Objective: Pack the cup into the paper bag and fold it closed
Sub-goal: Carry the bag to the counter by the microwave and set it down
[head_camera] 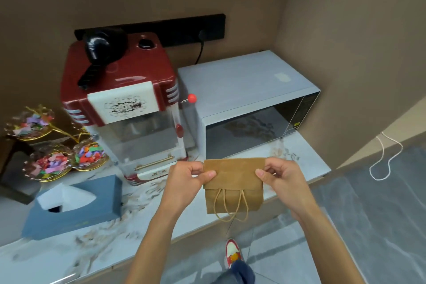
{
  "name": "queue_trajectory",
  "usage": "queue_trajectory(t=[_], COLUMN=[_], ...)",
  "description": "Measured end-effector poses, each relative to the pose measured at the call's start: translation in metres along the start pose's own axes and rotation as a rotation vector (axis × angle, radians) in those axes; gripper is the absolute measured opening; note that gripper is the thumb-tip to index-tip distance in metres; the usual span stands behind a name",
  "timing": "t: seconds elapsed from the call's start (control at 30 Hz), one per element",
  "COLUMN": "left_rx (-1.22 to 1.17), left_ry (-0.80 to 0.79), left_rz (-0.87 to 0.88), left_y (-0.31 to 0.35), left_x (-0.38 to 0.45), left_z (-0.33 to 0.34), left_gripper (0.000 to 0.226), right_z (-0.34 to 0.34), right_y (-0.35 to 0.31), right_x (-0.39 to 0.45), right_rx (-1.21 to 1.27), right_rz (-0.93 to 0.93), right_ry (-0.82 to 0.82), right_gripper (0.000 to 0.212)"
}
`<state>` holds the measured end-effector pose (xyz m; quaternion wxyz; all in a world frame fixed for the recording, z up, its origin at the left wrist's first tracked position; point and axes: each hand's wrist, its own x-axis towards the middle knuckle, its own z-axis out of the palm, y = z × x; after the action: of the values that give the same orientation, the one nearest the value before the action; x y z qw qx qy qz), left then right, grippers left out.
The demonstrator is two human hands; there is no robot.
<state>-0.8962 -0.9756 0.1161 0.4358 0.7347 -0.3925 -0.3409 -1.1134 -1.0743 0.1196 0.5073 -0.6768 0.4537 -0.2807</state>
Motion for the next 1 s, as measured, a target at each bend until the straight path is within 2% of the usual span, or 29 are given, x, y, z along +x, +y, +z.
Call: queue_trajectory(t=[0.07,0.13,0.27,0.37,0.5,0.63,0.73,0.9,0.93,1.0], left_rx=[0.03,0.066,0.1,0.123,0.201,0.314,0.405,0.497,0.531,0.641], left_ry=[-0.018,-0.031,-0.029,-0.045,-0.052,-0.011,0.007,0.042,0.03,-0.022], left_rz=[-0.023,-0.054,-0.108,-0.133,-0.164,-0.187,-0.206,-0.232,-0.226,-0.198], left_y=[-0.001,-0.002,-0.003,-0.002,-0.009,-0.024,-0.033,-0.034,-0.031,-0.025], left_x=[0.021,0.044,0.081,0.103,0.125,0.138,0.14,0.141,0.143,0.145], left_z=[0.027,0.055,0.105,0.135,0.161,0.179,0.193,0.204,0.204,0.206], left_gripper=[0.022,0.015,0.017,0.014,0.022,0.019,0.023,0.011,0.009,0.018], right_z=[-0.014,-0.029,-0.063,-0.083,-0.093,-0.091,-0.092,-0.098,-0.1,-0.1], right_y=[0.021,0.041,0.068,0.083,0.106,0.131,0.146,0.156,0.156,0.154], right_x=[0.025,0.049,0.09,0.121,0.15,0.169,0.181,0.201,0.205,0.214], right_rx=[-0.041,-0.092,-0.221,-0.295,-0.396,-0.476,-0.536,-0.69,-0.743,-0.851], right_rz=[0.035,0.066,0.12,0.119,0.134,0.136,0.138,0.017,-0.033,-0.173], right_ry=[0.001,0.008,-0.015,-0.064,-0.129,-0.236,-0.323,-0.45,-0.462,-0.507], right_gripper=[0.022,0.023,0.021,0.018,0.022,0.007,0.007,0.002,0.006,0.017])
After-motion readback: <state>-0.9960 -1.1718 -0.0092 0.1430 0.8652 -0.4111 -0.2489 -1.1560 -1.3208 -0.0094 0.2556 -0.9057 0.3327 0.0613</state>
